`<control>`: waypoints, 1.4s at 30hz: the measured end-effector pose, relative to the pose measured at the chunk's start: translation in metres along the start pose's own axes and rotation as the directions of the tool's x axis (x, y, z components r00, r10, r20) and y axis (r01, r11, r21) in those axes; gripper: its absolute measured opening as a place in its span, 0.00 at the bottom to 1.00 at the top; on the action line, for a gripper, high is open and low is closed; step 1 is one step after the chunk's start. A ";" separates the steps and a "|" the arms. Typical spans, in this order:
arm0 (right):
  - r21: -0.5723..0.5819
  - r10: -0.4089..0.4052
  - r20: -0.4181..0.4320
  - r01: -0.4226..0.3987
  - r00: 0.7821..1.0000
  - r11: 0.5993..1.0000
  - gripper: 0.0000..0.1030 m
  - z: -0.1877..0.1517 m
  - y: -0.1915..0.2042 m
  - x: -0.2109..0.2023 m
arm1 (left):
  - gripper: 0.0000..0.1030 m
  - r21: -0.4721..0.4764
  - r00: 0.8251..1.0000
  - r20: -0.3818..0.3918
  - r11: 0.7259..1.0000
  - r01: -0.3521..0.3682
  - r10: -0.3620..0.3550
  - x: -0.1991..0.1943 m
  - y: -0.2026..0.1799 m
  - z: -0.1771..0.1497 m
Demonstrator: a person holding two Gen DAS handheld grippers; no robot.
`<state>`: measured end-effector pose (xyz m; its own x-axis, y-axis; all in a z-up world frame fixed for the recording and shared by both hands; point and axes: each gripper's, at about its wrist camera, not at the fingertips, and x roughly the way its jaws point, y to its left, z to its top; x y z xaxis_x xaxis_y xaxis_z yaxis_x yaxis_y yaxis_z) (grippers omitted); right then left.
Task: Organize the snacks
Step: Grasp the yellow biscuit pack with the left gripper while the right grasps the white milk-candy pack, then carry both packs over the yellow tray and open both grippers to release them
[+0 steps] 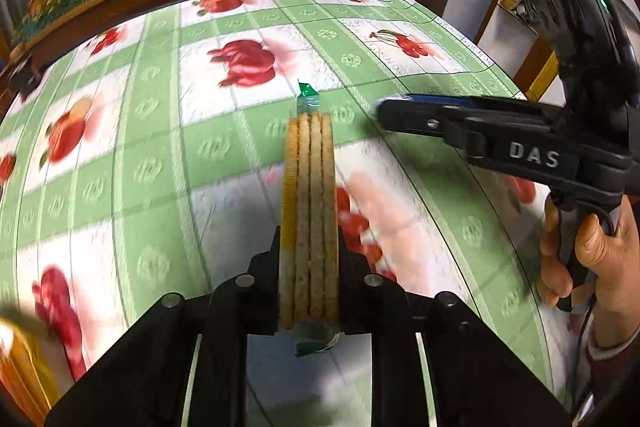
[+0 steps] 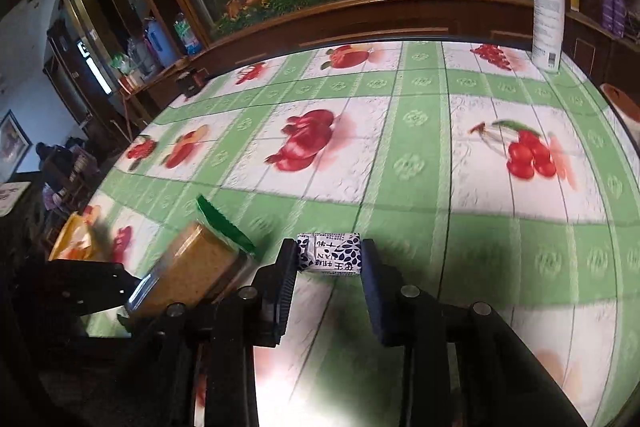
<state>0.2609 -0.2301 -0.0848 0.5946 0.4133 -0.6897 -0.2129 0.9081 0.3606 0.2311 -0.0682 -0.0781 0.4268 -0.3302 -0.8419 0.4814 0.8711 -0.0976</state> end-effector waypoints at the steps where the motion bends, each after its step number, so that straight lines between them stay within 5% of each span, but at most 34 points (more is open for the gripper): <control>1: 0.004 0.010 0.006 -0.010 1.000 1.000 0.32 -0.007 0.004 -0.007 | 0.16 -0.015 1.000 0.008 1.000 0.001 -0.001 -0.006 0.000 -0.008; 12: 0.011 0.132 0.062 -0.133 0.989 0.991 0.32 -0.079 0.060 -0.073 | 0.16 -0.234 0.989 0.143 0.969 0.082 -0.049 -0.103 0.008 -0.093; 24: -0.061 0.188 0.111 -0.182 0.976 0.981 0.31 -0.123 0.125 -0.113 | 0.16 -0.363 0.968 0.221 0.931 -0.033 0.120 -0.165 0.025 -0.156; 34: -0.154 0.260 0.089 -0.244 0.962 0.957 0.31 -0.142 0.184 -0.119 | 0.16 -0.447 0.914 0.224 0.869 -0.212 0.338 -0.197 0.041 -0.188; 42: -0.189 0.288 0.052 -0.274 0.956 0.943 0.31 -0.152 0.210 -0.113 | 0.16 -0.477 0.881 0.203 0.829 -0.291 0.427 -0.207 0.051 -0.203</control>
<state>0.0311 -0.0759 -0.0272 0.5475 0.6534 -0.5228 -0.5100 0.7559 0.4106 0.0122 0.1184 -0.0166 0.7369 0.0068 -0.6760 -0.0909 0.9919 -0.0890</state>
